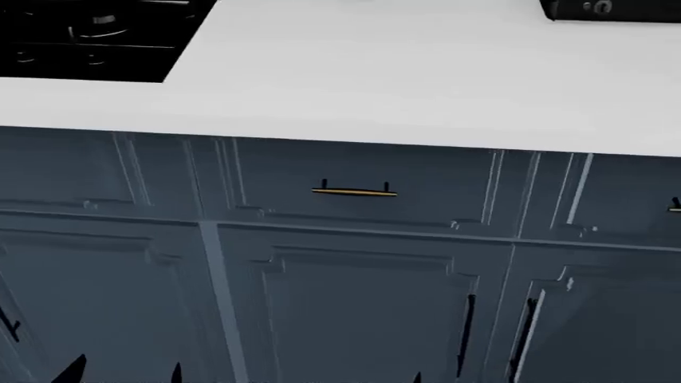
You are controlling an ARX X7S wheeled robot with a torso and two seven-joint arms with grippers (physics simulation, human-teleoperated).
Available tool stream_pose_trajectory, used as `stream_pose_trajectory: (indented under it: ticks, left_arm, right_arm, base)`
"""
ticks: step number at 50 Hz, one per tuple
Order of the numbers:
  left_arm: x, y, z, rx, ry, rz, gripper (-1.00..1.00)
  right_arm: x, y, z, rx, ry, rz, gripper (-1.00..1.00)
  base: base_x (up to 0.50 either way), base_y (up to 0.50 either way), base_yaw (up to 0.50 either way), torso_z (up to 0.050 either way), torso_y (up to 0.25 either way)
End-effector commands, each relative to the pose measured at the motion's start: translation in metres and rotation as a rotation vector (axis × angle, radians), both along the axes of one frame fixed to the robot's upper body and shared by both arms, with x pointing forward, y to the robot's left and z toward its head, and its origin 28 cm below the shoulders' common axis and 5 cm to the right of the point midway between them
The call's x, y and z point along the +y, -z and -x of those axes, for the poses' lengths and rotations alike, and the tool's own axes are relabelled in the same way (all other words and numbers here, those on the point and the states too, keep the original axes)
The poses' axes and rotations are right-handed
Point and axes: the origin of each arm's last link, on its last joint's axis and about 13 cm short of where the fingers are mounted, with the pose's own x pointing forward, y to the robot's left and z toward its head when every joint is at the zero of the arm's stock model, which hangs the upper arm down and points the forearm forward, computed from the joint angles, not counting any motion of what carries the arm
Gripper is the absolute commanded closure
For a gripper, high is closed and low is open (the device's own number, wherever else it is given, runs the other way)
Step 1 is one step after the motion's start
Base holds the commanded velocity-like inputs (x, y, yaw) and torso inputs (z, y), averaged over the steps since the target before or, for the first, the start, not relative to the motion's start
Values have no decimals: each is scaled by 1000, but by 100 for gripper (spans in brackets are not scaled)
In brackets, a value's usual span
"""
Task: Navigate to the shelves.
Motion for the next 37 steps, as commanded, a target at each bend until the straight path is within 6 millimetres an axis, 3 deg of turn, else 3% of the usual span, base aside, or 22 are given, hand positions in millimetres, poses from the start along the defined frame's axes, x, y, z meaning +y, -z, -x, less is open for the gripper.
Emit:
stream_pose_trajectory:
  ticks: [1, 37]
  left_arm:
    - [0, 0, 0, 0, 0, 0, -100]
    - [0, -1, 0, 0, 1, -1, -100]
  right_arm:
    - [0, 0, 0, -1, 1, -2, -100]
    - [0, 0, 1, 2, 2, 3, -100]
  base:
    - [-502, 26, 0, 0, 0]
    - [-502, 25, 0, 0, 0]
